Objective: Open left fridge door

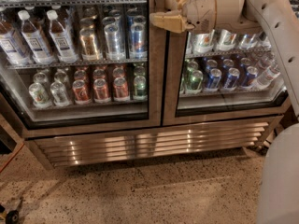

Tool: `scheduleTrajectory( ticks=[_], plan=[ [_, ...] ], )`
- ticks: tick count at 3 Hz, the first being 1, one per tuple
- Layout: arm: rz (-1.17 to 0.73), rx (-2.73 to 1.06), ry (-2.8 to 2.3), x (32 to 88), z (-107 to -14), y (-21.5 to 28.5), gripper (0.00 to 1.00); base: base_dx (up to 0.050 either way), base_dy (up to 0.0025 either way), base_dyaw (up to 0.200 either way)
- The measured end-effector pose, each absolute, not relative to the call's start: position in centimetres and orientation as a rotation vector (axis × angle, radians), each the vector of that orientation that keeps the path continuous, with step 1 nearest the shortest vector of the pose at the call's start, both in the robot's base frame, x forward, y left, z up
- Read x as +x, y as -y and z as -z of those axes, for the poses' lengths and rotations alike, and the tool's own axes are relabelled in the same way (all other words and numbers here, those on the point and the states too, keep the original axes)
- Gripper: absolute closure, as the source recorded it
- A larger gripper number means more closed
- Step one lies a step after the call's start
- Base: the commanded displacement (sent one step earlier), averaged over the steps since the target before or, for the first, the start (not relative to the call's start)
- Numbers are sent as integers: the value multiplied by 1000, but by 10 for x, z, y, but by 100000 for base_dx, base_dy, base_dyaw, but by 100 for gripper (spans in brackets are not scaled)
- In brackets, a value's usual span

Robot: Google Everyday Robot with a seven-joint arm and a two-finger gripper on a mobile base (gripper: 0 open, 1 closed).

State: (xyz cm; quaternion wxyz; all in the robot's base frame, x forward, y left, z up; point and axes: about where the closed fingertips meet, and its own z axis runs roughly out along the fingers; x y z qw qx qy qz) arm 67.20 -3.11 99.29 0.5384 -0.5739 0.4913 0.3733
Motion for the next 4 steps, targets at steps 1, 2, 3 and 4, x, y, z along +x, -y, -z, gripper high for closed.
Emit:
scheduleTrajectory(
  ticks=[1, 2, 3, 4],
  plan=[
    [-888, -1365, -1169, 674, -995, 33, 100, 0, 0, 0],
    [-888, -1365, -1169, 676, -995, 35, 100, 0, 0, 0],
    [-888, -1365, -1169, 678, -996, 36, 100, 0, 0, 0],
    [-888, -1365, -1169, 684, -998, 40, 100, 0, 0, 0]
  ],
)
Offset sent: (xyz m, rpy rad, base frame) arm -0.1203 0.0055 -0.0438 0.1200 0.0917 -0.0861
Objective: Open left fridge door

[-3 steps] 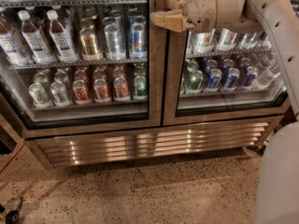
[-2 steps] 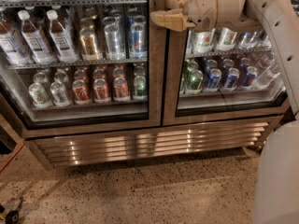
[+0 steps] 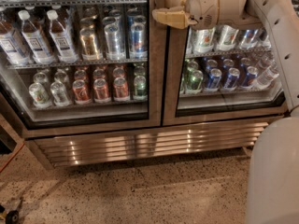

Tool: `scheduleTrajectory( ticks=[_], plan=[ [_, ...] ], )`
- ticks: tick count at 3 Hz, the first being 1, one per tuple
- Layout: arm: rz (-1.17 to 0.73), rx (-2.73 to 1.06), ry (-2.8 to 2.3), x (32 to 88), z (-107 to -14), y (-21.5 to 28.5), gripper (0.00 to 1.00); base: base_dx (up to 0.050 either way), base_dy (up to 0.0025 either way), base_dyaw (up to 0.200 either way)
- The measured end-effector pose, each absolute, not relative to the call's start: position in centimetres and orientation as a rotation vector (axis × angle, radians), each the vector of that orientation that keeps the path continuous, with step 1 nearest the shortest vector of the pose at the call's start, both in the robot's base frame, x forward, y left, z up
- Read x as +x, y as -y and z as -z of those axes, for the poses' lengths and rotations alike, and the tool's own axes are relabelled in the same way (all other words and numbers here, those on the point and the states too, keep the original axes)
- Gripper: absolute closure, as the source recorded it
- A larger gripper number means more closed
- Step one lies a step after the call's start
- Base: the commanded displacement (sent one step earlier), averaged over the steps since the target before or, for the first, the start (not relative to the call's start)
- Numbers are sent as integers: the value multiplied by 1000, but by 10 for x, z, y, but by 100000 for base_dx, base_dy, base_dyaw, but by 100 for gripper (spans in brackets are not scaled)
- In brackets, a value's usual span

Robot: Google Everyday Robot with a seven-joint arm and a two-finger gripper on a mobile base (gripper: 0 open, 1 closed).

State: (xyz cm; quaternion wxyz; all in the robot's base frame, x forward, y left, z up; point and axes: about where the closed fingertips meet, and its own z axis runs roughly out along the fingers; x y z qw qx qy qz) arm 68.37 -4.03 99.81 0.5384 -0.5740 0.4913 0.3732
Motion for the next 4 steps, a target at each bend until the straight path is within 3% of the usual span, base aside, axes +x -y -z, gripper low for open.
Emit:
scheduleTrajectory(
  ticks=[4],
  plan=[
    [-893, -1365, -1172, 686, -1001, 43, 100, 0, 0, 0]
  ],
)
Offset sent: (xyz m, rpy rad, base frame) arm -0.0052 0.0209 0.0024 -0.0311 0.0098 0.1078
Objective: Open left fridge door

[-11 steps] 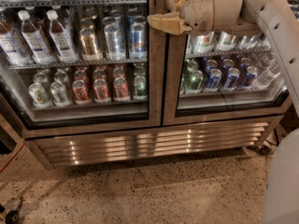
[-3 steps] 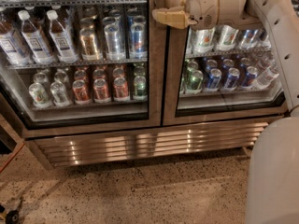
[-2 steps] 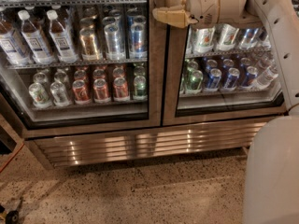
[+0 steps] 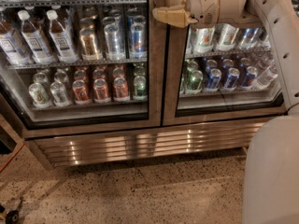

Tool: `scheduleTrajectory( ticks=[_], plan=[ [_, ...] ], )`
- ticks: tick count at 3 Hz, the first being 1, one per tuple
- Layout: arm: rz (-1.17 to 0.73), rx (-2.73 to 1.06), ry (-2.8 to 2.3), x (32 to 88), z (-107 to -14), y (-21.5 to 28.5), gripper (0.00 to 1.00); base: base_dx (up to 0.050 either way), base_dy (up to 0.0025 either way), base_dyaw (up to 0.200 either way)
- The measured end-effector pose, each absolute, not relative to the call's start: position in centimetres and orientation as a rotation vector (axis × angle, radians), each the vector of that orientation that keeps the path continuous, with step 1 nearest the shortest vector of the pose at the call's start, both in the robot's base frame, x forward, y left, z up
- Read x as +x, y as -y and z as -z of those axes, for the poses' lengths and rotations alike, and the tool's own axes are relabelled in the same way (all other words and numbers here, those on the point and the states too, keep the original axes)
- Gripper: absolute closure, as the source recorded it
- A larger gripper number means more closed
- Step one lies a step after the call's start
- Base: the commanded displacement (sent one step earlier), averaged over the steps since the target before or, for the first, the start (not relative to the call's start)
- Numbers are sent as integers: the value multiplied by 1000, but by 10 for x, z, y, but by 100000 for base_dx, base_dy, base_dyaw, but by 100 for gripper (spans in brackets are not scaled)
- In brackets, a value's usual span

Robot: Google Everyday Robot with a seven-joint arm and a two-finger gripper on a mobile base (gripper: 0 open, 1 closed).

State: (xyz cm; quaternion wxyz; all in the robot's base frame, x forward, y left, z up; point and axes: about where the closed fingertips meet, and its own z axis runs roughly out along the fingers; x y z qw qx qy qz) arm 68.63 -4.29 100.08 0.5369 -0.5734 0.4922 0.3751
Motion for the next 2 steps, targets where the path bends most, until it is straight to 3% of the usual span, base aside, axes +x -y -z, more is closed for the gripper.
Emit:
scheduleTrajectory(
  ticks=[2],
  plan=[
    [-895, -1363, -1174, 686, -1002, 43, 100, 0, 0, 0]
  ],
)
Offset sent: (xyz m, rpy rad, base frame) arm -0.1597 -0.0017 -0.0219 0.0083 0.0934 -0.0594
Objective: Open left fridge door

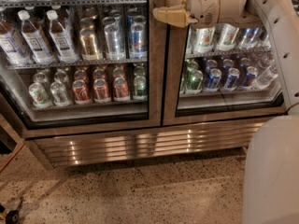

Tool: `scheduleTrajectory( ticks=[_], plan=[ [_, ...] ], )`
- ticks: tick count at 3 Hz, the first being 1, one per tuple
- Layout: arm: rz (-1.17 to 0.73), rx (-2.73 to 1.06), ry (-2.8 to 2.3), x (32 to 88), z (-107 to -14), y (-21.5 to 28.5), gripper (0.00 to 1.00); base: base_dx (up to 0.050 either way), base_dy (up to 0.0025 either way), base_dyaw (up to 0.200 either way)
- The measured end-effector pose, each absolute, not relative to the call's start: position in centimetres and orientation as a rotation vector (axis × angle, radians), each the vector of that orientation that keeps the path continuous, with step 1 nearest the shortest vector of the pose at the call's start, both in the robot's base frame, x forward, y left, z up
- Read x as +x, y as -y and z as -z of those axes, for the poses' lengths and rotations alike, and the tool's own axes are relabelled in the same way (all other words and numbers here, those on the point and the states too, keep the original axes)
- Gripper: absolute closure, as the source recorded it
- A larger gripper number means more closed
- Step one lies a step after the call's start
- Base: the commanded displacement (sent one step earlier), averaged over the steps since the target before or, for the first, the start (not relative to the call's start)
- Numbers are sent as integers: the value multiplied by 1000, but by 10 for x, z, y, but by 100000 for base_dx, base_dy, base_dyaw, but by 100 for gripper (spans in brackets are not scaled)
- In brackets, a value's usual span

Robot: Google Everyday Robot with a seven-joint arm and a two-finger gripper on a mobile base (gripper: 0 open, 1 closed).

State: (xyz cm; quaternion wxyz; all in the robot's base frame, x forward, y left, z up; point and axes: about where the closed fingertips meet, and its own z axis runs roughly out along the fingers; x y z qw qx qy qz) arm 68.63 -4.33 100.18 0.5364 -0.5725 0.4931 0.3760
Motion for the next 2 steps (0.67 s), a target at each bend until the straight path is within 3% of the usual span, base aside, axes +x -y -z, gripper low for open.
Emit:
scheduleTrajectory(
  ticks=[2],
  plan=[
    [-896, -1359, -1177, 687, -1002, 43, 97, 0, 0, 0]
  ],
)
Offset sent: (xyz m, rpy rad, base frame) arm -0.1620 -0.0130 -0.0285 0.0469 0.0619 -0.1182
